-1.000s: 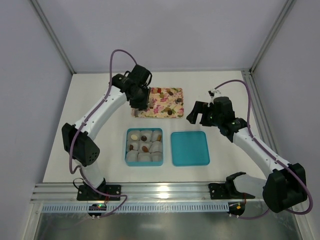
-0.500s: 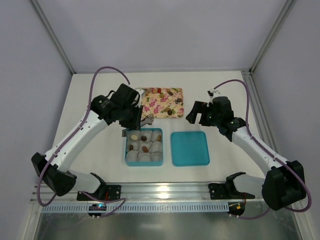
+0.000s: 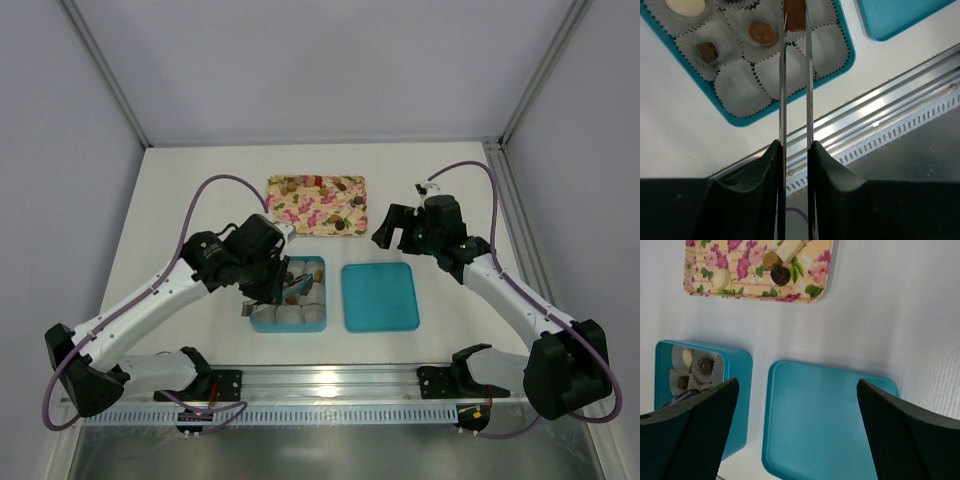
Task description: Pack the chocolate
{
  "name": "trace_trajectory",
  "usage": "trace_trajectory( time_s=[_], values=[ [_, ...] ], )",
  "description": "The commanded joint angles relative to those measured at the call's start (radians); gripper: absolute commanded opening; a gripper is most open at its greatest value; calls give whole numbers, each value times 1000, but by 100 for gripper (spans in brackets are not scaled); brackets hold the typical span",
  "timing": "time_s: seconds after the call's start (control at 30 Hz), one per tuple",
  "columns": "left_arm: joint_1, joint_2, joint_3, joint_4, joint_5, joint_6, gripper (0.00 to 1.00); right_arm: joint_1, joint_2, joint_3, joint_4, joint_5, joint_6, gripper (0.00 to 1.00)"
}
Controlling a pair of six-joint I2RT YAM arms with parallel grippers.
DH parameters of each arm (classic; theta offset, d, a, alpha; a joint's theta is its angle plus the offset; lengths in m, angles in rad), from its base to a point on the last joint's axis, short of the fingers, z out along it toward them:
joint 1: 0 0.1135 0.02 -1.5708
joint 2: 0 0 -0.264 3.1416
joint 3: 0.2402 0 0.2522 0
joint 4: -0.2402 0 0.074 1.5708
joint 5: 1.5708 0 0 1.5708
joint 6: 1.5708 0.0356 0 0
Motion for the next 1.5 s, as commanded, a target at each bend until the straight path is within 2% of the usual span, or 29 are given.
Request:
trace_trajectory(
  time_s=[0.0,0.27,0.47,0.8,1.03,1.3,1.47],
  values=[
    [-39,-38,-37,85,3,-67,26,5,-11,-2,33,11,6,100],
    [-85,-12,-60,131,-40,-100,26,3,-14,-7,33,11,6,100],
    [-91,14,-70,157,-42,-103,30,3,-15,-7,32,7,3,100],
    [-98,31,-74,145,-98,-108,37,5,-9,-13,43,3,2,99],
    [-99,31,-57,130,-97,-100,39,3,-11,-13,41,3,2,100],
    [-99,3,43,24,-98,-68,39,3,-9,-10,41,-2,2,100],
    [-99,9,170,-31,-129,-65,40,3,-15,-11,43,1,-4,100]
  ],
)
